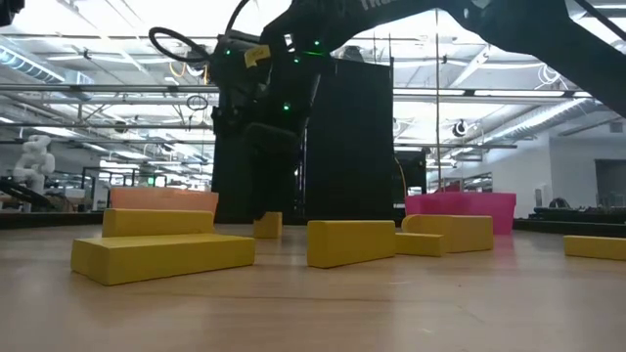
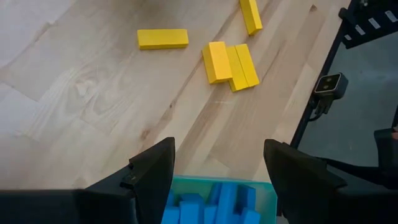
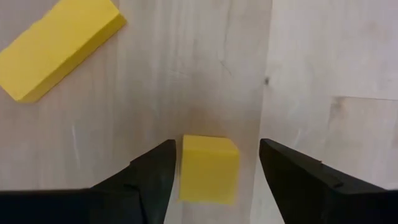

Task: Sort blocks
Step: Put the yellow block into the orange transparent bin

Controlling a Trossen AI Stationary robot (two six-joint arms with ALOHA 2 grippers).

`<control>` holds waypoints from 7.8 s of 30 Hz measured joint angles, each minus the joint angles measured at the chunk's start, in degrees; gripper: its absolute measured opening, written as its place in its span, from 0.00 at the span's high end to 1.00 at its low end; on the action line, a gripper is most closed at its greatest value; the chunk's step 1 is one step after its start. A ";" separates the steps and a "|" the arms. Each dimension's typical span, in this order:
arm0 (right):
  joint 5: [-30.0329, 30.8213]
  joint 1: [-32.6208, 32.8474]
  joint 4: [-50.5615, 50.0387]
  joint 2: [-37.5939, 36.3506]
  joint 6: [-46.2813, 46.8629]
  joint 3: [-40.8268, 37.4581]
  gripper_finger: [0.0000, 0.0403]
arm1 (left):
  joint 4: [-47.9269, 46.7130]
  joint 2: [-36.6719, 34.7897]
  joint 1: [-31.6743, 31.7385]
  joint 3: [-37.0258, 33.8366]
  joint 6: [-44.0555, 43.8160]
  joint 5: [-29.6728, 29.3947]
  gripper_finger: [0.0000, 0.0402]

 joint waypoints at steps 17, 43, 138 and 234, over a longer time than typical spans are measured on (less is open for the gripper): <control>-1.04 0.27 -1.82 2.89 2.09 0.15 0.53 | 0.11 0.04 0.00 -0.01 0.00 -0.02 0.37; -10.43 -9.07 19.72 -3.74 17.60 11.26 0.72 | 0.19 0.00 0.07 -0.02 -0.27 -10.33 0.37; -21.09 -25.74 7.18 -33.71 -3.80 11.63 0.72 | 101.38 17.11 87.98 -0.06 58.52 46.46 0.26; -35.79 -24.72 22.45 -31.39 8.71 11.65 0.72 | 105.17 17.07 77.99 0.02 64.61 33.29 0.26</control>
